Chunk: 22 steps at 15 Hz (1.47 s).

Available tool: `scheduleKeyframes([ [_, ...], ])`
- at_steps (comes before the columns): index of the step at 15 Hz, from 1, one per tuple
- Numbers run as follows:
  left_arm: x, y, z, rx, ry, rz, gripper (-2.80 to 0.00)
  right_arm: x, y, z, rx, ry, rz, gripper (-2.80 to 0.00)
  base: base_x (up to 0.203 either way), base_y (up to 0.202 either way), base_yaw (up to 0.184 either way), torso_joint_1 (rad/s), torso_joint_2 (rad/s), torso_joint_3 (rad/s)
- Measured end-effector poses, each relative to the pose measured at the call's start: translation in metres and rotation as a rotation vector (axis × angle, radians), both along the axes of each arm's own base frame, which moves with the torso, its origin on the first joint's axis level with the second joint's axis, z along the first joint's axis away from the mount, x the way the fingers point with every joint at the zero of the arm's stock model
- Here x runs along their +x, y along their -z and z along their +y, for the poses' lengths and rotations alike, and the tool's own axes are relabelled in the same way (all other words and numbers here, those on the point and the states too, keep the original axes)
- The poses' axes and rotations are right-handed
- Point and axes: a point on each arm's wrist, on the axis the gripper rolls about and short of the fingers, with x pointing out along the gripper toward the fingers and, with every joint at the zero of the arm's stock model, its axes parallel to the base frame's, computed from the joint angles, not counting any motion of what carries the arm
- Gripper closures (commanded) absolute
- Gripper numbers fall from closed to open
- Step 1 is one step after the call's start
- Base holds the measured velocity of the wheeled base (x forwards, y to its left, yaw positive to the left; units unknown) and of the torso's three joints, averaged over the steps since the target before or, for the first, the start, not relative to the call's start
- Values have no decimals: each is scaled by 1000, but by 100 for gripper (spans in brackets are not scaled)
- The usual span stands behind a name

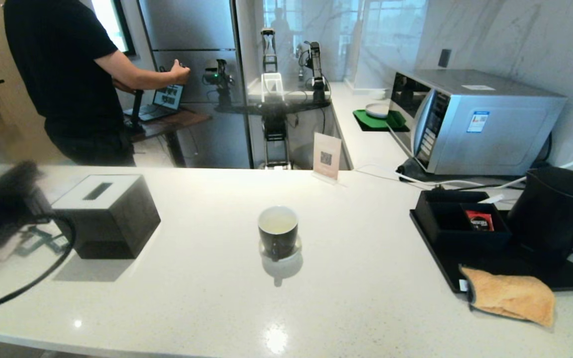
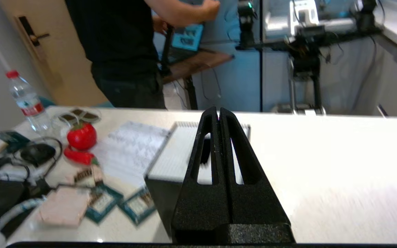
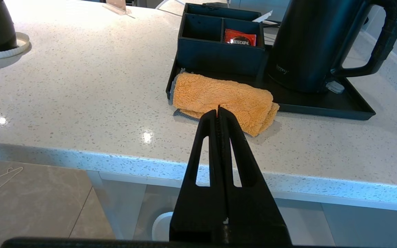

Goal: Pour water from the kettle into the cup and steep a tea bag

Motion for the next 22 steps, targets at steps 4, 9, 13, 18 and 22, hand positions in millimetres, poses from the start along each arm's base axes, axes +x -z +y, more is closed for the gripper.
scheduleKeyframes([
  [4,-40,36,-7,-14,12,96,0,0,0,0,0,0,0,0,0,0,0,0,0,0],
  [9,-78,42,-14,-38,27,119,0,0,0,0,-1,0,0,0,0,0,0,0,0,0],
  [13,-112,53,-19,-57,36,203,0,0,0,0,0,0,0,0,0,0,0,0,0,0],
  [18,-151,78,-24,-75,34,315,0,0,0,0,0,0,0,0,0,0,0,0,0,0],
  [22,-177,97,-26,-81,48,348,0,0,0,0,0,0,0,0,0,0,0,0,0,0],
])
